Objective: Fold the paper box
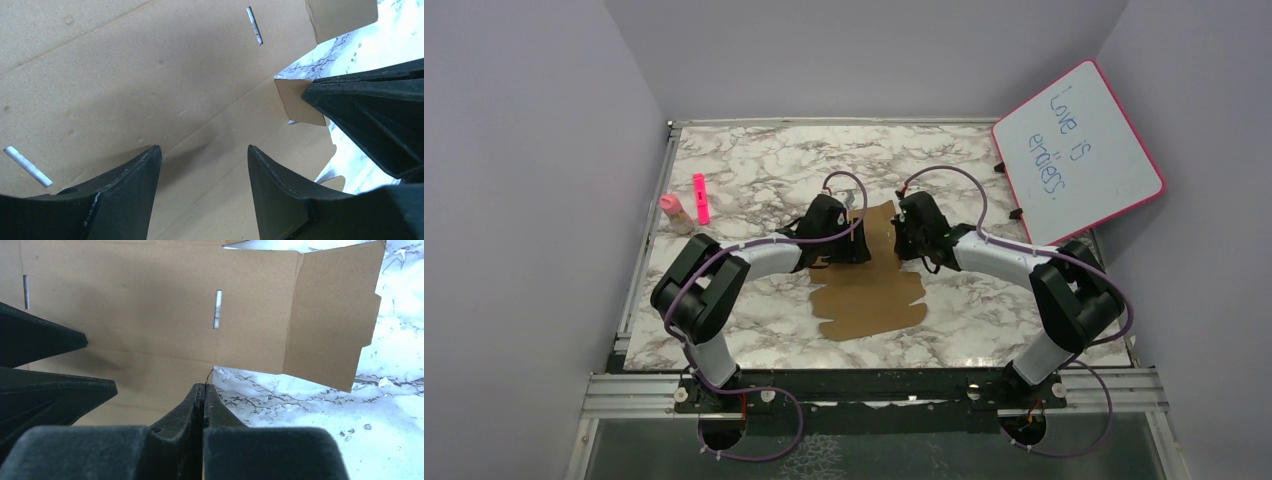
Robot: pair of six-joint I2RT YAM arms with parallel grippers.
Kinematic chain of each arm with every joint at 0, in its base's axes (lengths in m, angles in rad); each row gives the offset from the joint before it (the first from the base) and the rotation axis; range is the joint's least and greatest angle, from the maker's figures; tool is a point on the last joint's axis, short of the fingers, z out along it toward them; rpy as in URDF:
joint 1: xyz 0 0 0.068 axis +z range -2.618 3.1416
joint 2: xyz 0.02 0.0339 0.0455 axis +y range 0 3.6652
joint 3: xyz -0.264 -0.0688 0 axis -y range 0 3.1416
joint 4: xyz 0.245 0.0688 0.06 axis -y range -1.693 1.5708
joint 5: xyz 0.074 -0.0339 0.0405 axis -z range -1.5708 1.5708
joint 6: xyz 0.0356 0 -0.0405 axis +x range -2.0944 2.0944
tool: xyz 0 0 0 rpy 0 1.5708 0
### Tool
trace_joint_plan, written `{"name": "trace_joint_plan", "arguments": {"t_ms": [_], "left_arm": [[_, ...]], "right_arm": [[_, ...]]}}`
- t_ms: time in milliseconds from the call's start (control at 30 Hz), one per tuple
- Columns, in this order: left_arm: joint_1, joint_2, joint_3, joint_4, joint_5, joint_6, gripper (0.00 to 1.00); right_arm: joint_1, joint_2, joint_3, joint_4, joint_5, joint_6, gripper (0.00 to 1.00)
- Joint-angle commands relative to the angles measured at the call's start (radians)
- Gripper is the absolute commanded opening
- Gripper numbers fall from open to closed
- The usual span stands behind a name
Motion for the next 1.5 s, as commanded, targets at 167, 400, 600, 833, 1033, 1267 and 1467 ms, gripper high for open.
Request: {"name": "trace_joint_plan", "arguments": {"t_ms": [167, 400, 600, 833, 1033, 1267, 1467], "left_arm": [[0.021, -0.064, -0.006, -0.005, 0.012, 0.001, 0.68], [0.145, -0.237, 0.004, -0.146, -0.027, 0.058, 0.72], [0.288, -0.356, 0.012, -0.278, -0.064, 0.123, 0.78], [0.433, -0.375, 0.002, -0.367, -0.01, 0.184, 0.8], [0.483, -0.31, 0.018, -0.368, 0.098, 0.2, 0.8], [0.505, -0.227, 0.028, -0.37, 0.181, 0.216, 0.68], [0.505, -0.164, 0.054, -0.372, 0.203, 0.229, 0.5]], "right_arm": [[0.015, -0.004, 0.036, -0.069, 0.055, -0.037, 0.14], [0.011, -0.037, 0.083, -0.042, 0.045, -0.132, 0.33], [-0.014, -0.041, 0.116, -0.018, -0.018, -0.172, 0.45], [-0.034, -0.028, 0.161, 0.011, -0.137, -0.179, 0.61], [-0.033, -0.002, 0.199, 0.031, -0.204, -0.175, 0.74], [-0.034, 0.017, 0.214, 0.051, -0.252, -0.179, 0.8], [-0.033, 0.034, 0.222, 0.065, -0.284, -0.184, 0.82]]}}
